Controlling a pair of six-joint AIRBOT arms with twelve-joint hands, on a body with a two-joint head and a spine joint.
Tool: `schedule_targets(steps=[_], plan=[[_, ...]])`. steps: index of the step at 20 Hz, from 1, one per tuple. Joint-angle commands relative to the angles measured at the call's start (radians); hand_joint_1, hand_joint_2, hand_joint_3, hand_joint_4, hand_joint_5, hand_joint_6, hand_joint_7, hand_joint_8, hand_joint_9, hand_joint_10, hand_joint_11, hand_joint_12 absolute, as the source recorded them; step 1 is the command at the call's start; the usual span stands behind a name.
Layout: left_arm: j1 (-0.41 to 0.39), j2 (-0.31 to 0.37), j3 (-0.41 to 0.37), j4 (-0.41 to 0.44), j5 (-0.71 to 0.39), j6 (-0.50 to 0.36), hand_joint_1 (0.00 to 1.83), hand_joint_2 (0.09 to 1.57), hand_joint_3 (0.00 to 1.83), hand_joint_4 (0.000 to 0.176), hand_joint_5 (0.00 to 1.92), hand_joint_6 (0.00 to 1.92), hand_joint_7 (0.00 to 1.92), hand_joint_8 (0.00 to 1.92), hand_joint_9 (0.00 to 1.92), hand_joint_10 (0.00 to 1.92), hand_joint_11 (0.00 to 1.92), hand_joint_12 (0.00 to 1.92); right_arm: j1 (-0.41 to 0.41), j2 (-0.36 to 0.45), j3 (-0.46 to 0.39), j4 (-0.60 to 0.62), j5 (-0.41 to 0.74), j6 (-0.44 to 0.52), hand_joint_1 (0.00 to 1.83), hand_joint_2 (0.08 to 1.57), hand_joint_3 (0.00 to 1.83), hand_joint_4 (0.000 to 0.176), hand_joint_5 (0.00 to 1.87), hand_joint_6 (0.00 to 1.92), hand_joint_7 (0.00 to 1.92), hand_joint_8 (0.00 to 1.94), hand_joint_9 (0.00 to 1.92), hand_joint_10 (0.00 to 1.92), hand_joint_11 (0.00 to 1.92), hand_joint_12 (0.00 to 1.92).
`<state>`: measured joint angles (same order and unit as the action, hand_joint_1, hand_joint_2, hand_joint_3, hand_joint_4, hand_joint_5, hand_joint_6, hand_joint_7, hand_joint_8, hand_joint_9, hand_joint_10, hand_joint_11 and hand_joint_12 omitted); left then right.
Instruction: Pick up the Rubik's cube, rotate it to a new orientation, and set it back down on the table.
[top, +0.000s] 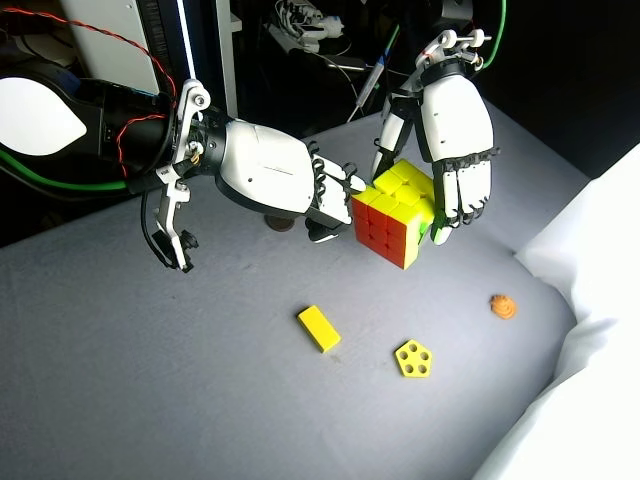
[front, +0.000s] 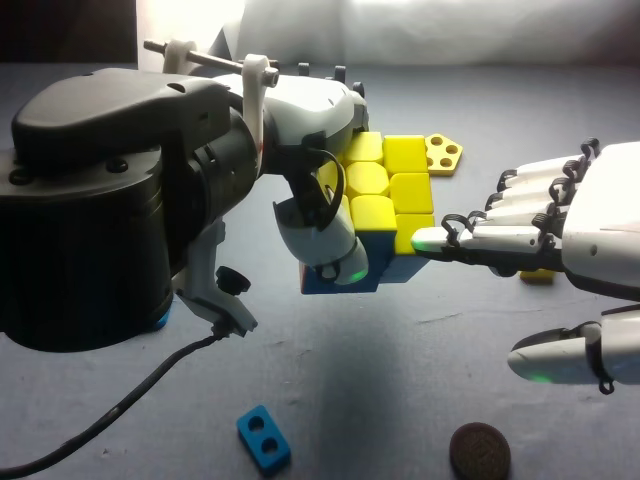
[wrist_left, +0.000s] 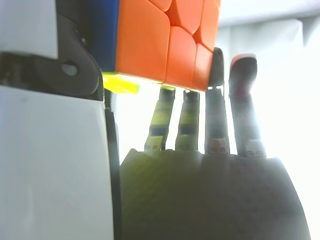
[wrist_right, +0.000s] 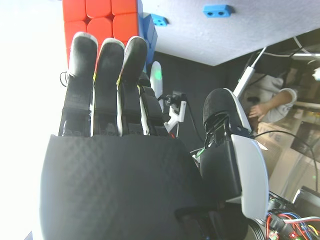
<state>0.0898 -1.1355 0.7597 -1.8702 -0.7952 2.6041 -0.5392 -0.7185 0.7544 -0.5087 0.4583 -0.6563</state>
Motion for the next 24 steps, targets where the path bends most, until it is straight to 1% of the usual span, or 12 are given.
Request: schedule_targets(steps=[1, 2, 5, 6, 10, 14, 15, 16, 18, 20, 21, 24], plan=[[-0.021, 0.009, 0.000, 0.079, 0.024, -0.013, 1.05, 1.33, 0.00, 0.000, 0.61, 1.56, 0.26, 1.89, 0.24, 1.92, 0.23, 1.92, 0.004, -0.002, -0.004, 0.023, 0.081, -0.009, 0.05, 1.29, 0.00, 0.000, 0.12, 0.01, 0.24, 1.40, 0.23, 1.90, 0.12, 1.92], [-0.021, 0.009, 0.000, 0.079, 0.024, -0.013, 1.04, 1.38, 0.00, 0.000, 0.58, 1.62, 0.40, 1.85, 0.25, 1.92, 0.21, 1.92, 0.002, -0.004, -0.004, 0.024, 0.080, -0.013, 0.05, 1.30, 0.00, 0.000, 0.11, 0.00, 0.24, 1.40, 0.24, 1.90, 0.16, 1.92], [-0.021, 0.009, 0.001, 0.079, 0.024, -0.013, 1.05, 1.39, 0.00, 0.000, 0.58, 1.62, 0.46, 1.83, 0.28, 1.92, 0.25, 1.92, -0.005, -0.005, -0.004, 0.024, 0.080, -0.015, 0.01, 1.30, 0.00, 0.000, 0.07, 0.00, 0.25, 1.39, 0.30, 1.88, 0.27, 1.92], [-0.021, 0.009, 0.001, 0.079, 0.024, -0.013, 1.05, 1.32, 0.00, 0.000, 0.63, 1.54, 0.28, 1.89, 0.25, 1.92, 0.25, 1.92, -0.010, -0.006, -0.004, 0.029, 0.080, -0.016, 0.01, 1.30, 0.00, 0.000, 0.08, 0.00, 0.26, 1.39, 0.27, 1.88, 0.22, 1.92], [-0.021, 0.009, 0.001, 0.079, 0.024, -0.013, 1.05, 1.31, 0.00, 0.000, 0.63, 1.54, 0.22, 1.92, 0.26, 1.92, 0.24, 1.92, -0.020, -0.016, -0.004, 0.046, 0.061, -0.022, 0.01, 1.30, 0.00, 0.000, 0.06, 0.00, 0.24, 1.39, 0.24, 1.90, 0.15, 1.92], [-0.018, 0.009, 0.000, 0.079, 0.024, -0.013, 1.05, 1.31, 0.00, 0.000, 0.63, 1.55, 0.24, 1.92, 0.27, 1.92, 0.27, 1.92, -0.021, -0.023, -0.004, 0.070, 0.058, -0.048, 0.00, 1.31, 0.00, 0.000, 0.08, 0.01, 0.25, 1.38, 0.26, 1.90, 0.19, 1.92], [-0.017, 0.009, 0.000, 0.079, 0.024, -0.013, 1.04, 1.37, 0.01, 0.000, 0.58, 1.62, 0.40, 1.87, 0.28, 1.92, 0.27, 1.92, -0.023, -0.028, -0.004, 0.098, 0.056, -0.087, 0.00, 1.31, 0.00, 0.000, 0.09, 0.01, 0.25, 1.38, 0.25, 1.89, 0.18, 1.92], [-0.017, 0.009, 0.000, 0.079, 0.024, -0.013, 1.05, 1.38, 0.01, 0.000, 0.59, 1.62, 0.42, 1.86, 0.28, 1.92, 0.27, 1.92, -0.024, -0.030, -0.004, 0.111, 0.056, -0.105, 0.02, 1.31, 0.00, 0.000, 0.09, 0.01, 0.24, 1.38, 0.24, 1.89, 0.17, 1.92], [-0.018, 0.009, -0.001, 0.077, 0.024, -0.013, 1.06, 1.30, 0.00, 0.000, 0.66, 1.50, 0.30, 1.90, 0.29, 1.92, 0.27, 1.92, -0.032, -0.041, -0.004, 0.131, 0.056, -0.134, 0.02, 1.30, 0.00, 0.000, 0.08, 0.01, 0.24, 1.37, 0.24, 1.90, 0.12, 1.92], [-0.016, 0.009, -0.002, 0.077, 0.024, -0.013, 1.06, 1.30, 0.00, 0.000, 0.65, 1.52, 0.26, 1.90, 0.28, 1.92, 0.27, 1.92, -0.032, -0.042, -0.004, 0.131, 0.056, -0.134, 0.02, 1.31, 0.00, 0.000, 0.06, 0.00, 0.24, 1.37, 0.24, 1.90, 0.15, 1.92], [-0.013, 0.009, -0.004, 0.077, 0.024, -0.013, 1.05, 1.37, 0.01, 0.000, 0.59, 1.58, 0.41, 1.87, 0.27, 1.92, 0.26, 1.92, -0.032, -0.042, -0.004, 0.131, 0.056, -0.135, 0.01, 1.31, 0.00, 0.000, 0.06, 0.00, 0.24, 1.38, 0.25, 1.89, 0.17, 1.92], [-0.008, 0.009, -0.005, 0.077, 0.024, -0.013, 1.04, 1.39, 0.01, 0.000, 0.56, 1.64, 0.45, 1.85, 0.28, 1.92, 0.26, 1.92, -0.032, -0.048, -0.004, 0.132, 0.056, -0.144, 0.03, 1.30, 0.00, 0.000, 0.09, 0.01, 0.24, 1.37, 0.23, 1.89, 0.13, 1.92]])
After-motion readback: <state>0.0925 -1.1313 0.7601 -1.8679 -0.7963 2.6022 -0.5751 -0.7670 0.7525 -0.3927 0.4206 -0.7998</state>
